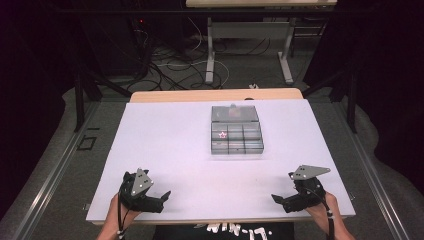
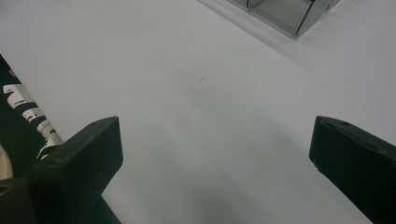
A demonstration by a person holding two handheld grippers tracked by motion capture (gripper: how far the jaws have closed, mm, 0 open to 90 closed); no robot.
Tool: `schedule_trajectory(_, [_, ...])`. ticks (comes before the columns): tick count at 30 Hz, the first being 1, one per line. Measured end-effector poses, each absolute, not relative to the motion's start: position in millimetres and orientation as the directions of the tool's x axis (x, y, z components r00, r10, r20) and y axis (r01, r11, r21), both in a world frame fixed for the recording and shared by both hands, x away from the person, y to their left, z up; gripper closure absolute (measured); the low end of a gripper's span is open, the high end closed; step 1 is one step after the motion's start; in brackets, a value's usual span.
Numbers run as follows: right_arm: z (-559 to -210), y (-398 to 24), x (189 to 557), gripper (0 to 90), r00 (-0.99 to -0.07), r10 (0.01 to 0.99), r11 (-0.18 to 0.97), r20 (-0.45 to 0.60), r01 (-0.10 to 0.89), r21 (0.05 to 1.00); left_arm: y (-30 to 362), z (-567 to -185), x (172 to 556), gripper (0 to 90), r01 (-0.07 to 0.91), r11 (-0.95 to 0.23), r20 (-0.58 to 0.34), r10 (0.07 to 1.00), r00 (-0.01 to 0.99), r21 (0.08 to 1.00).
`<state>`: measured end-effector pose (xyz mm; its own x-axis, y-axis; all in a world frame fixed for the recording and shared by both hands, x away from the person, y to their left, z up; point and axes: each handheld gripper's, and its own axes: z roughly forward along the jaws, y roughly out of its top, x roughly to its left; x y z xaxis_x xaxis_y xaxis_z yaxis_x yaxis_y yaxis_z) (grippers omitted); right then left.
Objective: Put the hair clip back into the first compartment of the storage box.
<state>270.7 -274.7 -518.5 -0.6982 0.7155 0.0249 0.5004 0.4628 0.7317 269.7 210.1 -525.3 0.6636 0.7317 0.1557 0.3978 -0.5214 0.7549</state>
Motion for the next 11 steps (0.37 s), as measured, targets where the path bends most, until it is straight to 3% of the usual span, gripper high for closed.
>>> schedule_trajectory(11, [-519.3,-276.9,263.3,0.0,-0.706,0.708,0.466,0.010,0.478,0.745,209.1,-527.2,270.4,0.3,0.401,-0.539,0.152,0.716,0.682,0.740])
